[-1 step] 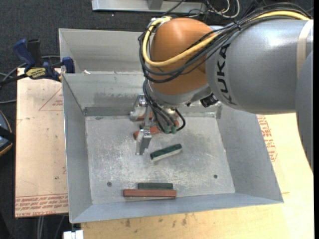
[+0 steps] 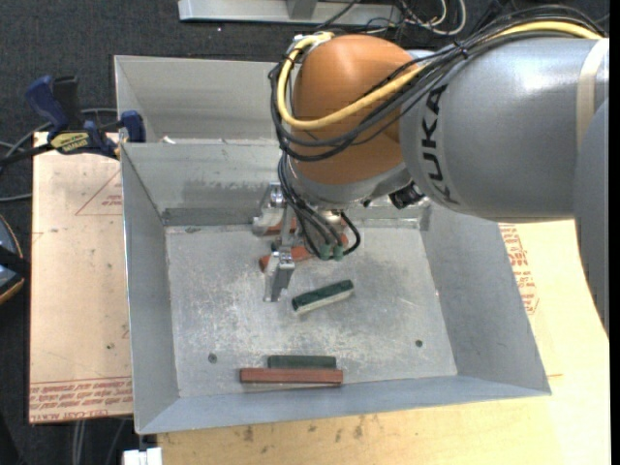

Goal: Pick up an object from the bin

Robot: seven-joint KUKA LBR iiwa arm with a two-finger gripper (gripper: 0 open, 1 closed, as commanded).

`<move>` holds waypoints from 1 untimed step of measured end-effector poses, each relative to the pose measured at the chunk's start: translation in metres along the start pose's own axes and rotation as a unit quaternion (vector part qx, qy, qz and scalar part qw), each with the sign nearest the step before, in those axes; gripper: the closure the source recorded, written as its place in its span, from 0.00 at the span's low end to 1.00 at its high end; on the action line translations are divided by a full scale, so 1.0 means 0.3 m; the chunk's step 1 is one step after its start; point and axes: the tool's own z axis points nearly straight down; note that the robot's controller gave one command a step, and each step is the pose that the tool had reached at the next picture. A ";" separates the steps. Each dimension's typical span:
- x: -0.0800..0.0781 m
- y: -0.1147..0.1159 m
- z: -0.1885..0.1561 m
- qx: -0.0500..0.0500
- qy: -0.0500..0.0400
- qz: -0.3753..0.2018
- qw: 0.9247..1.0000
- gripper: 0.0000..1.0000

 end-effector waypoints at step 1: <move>0.015 -0.129 0.106 -0.002 -0.002 0.024 1.000 0.00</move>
Offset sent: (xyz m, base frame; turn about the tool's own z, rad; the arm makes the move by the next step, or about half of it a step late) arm 0.0758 -0.0587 -0.1528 -0.1334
